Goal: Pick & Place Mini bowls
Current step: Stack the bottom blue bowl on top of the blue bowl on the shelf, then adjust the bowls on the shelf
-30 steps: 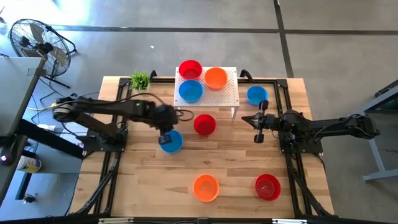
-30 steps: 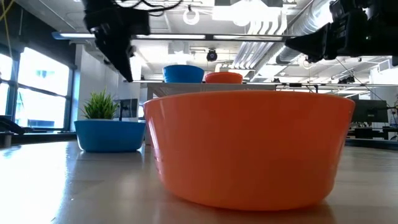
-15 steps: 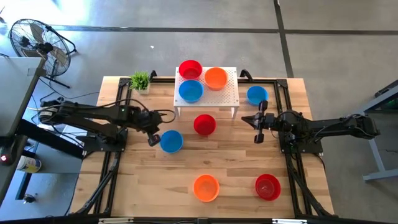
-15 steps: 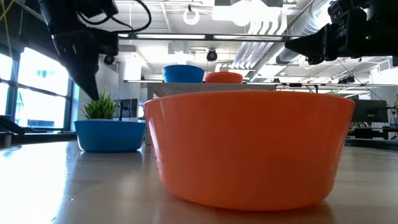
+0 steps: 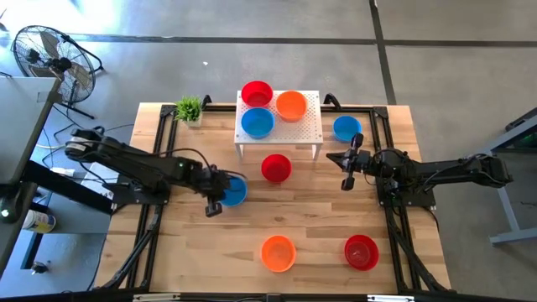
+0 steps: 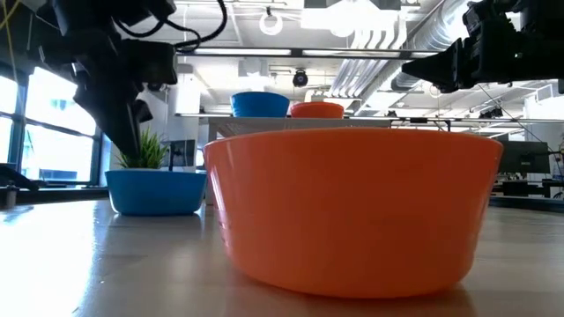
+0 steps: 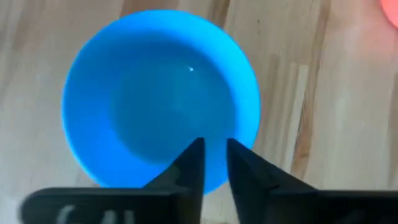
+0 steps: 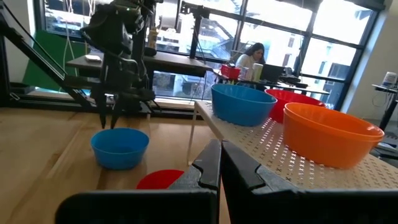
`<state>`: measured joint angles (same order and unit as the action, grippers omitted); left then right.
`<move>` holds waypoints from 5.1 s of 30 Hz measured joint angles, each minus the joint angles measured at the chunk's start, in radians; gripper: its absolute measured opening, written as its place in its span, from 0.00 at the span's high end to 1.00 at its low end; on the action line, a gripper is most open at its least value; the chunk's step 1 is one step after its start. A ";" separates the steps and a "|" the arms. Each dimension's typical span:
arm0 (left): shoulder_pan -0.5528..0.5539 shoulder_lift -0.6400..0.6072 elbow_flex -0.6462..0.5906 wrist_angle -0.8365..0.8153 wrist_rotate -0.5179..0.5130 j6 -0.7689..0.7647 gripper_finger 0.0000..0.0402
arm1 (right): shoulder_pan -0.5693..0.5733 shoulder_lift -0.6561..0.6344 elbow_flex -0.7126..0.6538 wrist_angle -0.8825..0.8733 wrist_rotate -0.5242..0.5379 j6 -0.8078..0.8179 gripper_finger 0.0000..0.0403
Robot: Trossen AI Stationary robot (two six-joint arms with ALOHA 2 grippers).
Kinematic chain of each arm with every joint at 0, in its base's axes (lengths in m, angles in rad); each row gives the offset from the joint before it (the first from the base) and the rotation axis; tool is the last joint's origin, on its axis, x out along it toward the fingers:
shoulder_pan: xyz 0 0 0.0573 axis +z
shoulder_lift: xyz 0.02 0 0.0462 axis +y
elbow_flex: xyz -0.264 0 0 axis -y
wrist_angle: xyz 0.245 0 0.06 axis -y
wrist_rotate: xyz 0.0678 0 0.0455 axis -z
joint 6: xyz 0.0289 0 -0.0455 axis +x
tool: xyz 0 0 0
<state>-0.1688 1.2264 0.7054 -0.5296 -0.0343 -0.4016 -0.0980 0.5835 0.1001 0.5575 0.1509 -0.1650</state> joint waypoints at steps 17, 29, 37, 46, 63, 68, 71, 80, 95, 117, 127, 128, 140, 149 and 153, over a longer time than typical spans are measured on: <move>-0.114 0.199 0.135 -0.060 -0.071 0.053 0.63 | 0.000 0.000 0.000 -0.022 0.000 -0.019 1.00; -0.113 0.298 0.135 -0.109 -0.107 0.026 0.80 | 0.000 0.000 0.000 -0.038 0.000 -0.023 1.00; -0.113 0.280 0.196 -0.212 -0.080 0.022 0.97 | 0.000 0.000 0.000 -0.042 0.000 -0.027 1.00; -0.095 0.244 0.460 -0.355 -0.076 0.143 0.99 | 0.000 0.003 0.000 -0.047 0.000 -0.027 1.00; 0.318 0.212 0.986 -0.559 -0.075 0.421 1.00 | 0.000 0.014 0.000 -0.043 0.000 -0.026 1.00; 0.452 0.269 1.054 -0.535 0.002 0.511 1.00 | 0.000 0.014 0.000 -0.038 0.000 -0.027 1.00; 0.503 0.318 1.067 -0.540 0.047 0.551 1.00 | 0.000 0.014 0.000 -0.038 0.000 -0.027 1.00; 0.544 0.443 1.086 -0.514 0.069 0.629 1.00 | 0.000 0.014 0.000 -0.040 0.000 -0.035 1.00; 0.555 0.524 1.083 -0.550 0.042 0.667 0.98 | 0.000 0.014 0.000 -0.045 0.000 -0.037 1.00; 0.520 0.524 1.083 -0.604 0.071 0.611 0.84 | 0.000 0.014 0.000 -0.045 0.000 -0.038 1.00; 0.524 0.512 1.083 -0.626 0.103 0.654 0.84 | 0.000 0.014 0.000 -0.053 0.000 -0.038 1.00; 0.528 0.503 1.083 -0.624 0.103 0.665 0.84 | 0.000 0.014 0.000 -0.053 0.000 -0.038 1.00; 0.649 0.425 1.083 -0.488 0.105 0.715 0.93 | 0.000 0.014 0.000 -0.053 0.000 -0.045 1.00; 0.841 0.505 1.082 -0.326 0.082 0.719 0.98 | 0.000 0.014 0.000 -0.053 0.000 -0.045 1.00; 0.876 0.547 1.083 -0.290 0.084 0.751 0.98 | 0.000 0.014 0.000 -0.053 0.000 -0.045 1.00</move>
<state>0.7075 1.7737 1.7889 -0.8198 0.0497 0.3492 -0.0979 0.5976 0.1001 0.5049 0.1509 -0.2104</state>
